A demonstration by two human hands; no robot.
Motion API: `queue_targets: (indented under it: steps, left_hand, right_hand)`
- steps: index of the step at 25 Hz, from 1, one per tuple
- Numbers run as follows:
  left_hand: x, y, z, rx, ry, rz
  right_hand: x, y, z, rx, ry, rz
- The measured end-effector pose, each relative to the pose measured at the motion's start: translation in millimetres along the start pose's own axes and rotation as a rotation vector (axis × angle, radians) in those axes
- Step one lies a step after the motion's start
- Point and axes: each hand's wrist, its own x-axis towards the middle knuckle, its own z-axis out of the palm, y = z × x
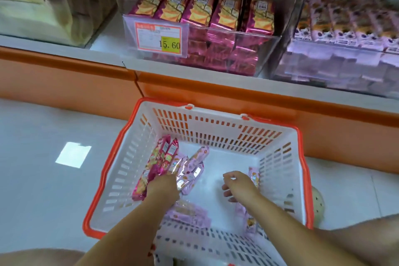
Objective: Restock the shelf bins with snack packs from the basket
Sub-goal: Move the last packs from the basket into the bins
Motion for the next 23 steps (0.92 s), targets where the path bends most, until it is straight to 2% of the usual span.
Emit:
queue_targets:
  steps: [2, 4, 7, 9, 12, 14, 16, 19, 23]
  left_hand:
    - [0.5, 3.6, 0.4, 0.130, -0.040, -0.034]
    - [-0.7, 5.7, -2.9, 0.080, -0.079, -0.035]
    - [-10.0, 13.5, -10.8, -0.321, -0.106, 0.019]
    - [-25.1, 27.8, -14.9, -0.568, -0.066, 0.088]
    - [-43.1, 50.4, -16.2, -0.641, 0.087, 0.223]
    - [-50.4, 57.7, -18.8, -0.709, 0.109, 0.259]
    - [-57.4, 56.6, -25.9, -0.922, 0.019, 0.249]
    - [-68.0, 52.8, -36.5, -1.237, -0.227, 0.225]
    - [-73.0, 54.2, -37.7, -1.279, -0.245, 0.246]
  right_hand:
    - [0.9, -1.1, 0.2, -0.023, -0.031, 0.015]
    - [1.2, -3.5, -1.4, -0.033, -0.059, 0.021]
    - [-0.9, -1.6, -6.3, -0.006, -0.092, 0.039]
    - [-3.3, 2.8, -6.5, 0.103, -0.135, 0.036]
    - [-6.1, 4.2, -2.5, 0.229, -0.141, -0.038]
    - [-7.4, 1.3, -2.2, 0.289, -0.093, -0.090]
    - [-11.8, -3.4, -8.7, 0.370, -0.074, -0.126]
    - [-20.3, -8.8, -21.9, 0.503, -0.071, -0.168]
    - [-34.3, -13.0, -29.6, 0.564, -0.039, -0.206]
